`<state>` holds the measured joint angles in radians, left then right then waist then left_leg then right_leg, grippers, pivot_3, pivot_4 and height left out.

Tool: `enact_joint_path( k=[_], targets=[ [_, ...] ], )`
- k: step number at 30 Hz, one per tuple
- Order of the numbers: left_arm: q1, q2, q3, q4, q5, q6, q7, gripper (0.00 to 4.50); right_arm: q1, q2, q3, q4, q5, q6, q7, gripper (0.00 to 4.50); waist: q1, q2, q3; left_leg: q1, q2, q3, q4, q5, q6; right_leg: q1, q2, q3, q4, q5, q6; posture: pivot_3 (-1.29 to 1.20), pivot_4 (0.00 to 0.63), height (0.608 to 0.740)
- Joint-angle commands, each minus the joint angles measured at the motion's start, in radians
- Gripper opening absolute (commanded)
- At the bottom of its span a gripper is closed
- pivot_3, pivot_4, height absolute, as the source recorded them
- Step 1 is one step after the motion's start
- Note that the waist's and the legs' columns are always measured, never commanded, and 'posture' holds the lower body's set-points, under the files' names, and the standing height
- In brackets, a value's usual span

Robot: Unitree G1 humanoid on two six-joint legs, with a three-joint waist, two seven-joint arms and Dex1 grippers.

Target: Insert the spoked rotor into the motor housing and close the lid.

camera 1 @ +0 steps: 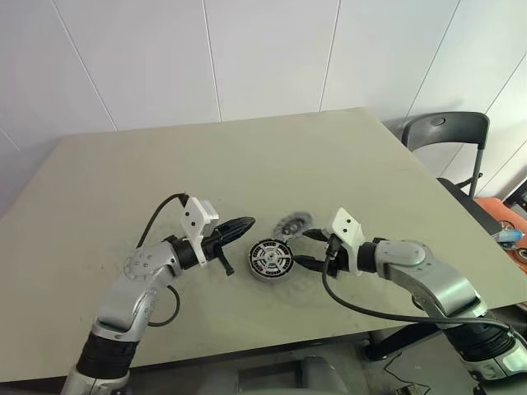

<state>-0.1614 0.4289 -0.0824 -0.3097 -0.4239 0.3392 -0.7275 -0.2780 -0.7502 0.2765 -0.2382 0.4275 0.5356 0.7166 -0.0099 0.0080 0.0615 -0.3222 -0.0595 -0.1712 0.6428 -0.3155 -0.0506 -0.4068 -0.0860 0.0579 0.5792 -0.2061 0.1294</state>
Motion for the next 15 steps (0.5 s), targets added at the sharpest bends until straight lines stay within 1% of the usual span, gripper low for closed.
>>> enact_joint_path(
  k=[1,6,7,8,10,12,14,15],
  targets=[
    [-0.019,0.011,0.023,-0.036,-0.009,0.001,0.001,0.00,-0.018,0.006,-0.058,0.026,-0.030,-0.043,0.035,3.33,0.000,0.000,0.000,0.000,0.000,0.000,0.000,0.000,0.000,0.000,0.000,0.000,0.000,0.000,0.000,0.00,0.000,0.740],
    [-0.019,0.008,0.014,-0.059,-0.009,0.017,0.012,0.00,-0.018,0.043,-0.076,0.054,-0.049,-0.034,0.044,3.33,0.000,0.000,0.000,0.000,0.000,0.000,0.001,0.000,0.000,0.000,0.000,0.000,0.001,0.000,0.000,0.00,0.000,0.740],
    [-0.018,0.007,0.012,-0.062,-0.008,0.018,0.014,0.00,-0.017,0.063,-0.096,0.045,-0.009,0.012,0.045,3.33,0.000,0.000,0.000,0.000,0.000,0.000,0.001,0.000,0.000,0.000,0.000,0.000,0.001,0.000,0.000,0.00,0.000,0.740],
    [-0.017,0.006,0.010,-0.063,-0.007,0.019,0.015,0.00,-0.021,0.092,-0.135,0.034,0.067,0.088,0.039,3.33,0.000,0.000,0.000,0.000,0.000,0.000,0.001,0.000,0.000,0.000,0.000,0.000,0.001,0.000,0.000,0.00,0.000,0.740],
    [-0.014,0.004,0.006,-0.060,-0.001,0.016,0.014,0.00,-0.054,0.151,-0.240,0.036,0.262,0.330,-0.001,3.33,0.000,0.000,0.000,0.000,0.000,-0.001,0.001,0.000,0.000,0.000,0.000,0.000,0.002,0.001,0.000,0.00,0.000,0.740],
    [-0.011,0.003,0.003,-0.053,0.004,0.011,0.011,0.00,-0.085,0.191,-0.324,0.043,0.421,0.533,-0.043,3.33,0.002,0.000,0.000,0.000,0.000,-0.001,0.002,0.000,0.000,0.000,0.000,0.000,0.003,0.001,-0.001,0.00,0.000,0.740],
    [-0.010,0.001,0.001,-0.041,0.008,0.003,0.007,0.00,-0.110,0.239,-0.410,0.063,0.588,0.704,-0.101,3.33,0.004,0.000,0.000,0.000,0.000,-0.001,0.003,0.000,0.000,0.000,0.000,0.000,0.003,0.002,-0.003,0.00,0.000,0.740],
    [-0.010,0.000,-0.001,-0.033,0.010,-0.002,0.005,0.00,-0.122,0.259,-0.445,0.074,0.636,0.770,-0.138,3.33,0.005,0.000,0.000,0.000,0.000,-0.001,0.003,0.000,0.000,0.000,0.001,0.000,0.003,0.002,-0.003,0.00,0.000,0.740]
  ],
)
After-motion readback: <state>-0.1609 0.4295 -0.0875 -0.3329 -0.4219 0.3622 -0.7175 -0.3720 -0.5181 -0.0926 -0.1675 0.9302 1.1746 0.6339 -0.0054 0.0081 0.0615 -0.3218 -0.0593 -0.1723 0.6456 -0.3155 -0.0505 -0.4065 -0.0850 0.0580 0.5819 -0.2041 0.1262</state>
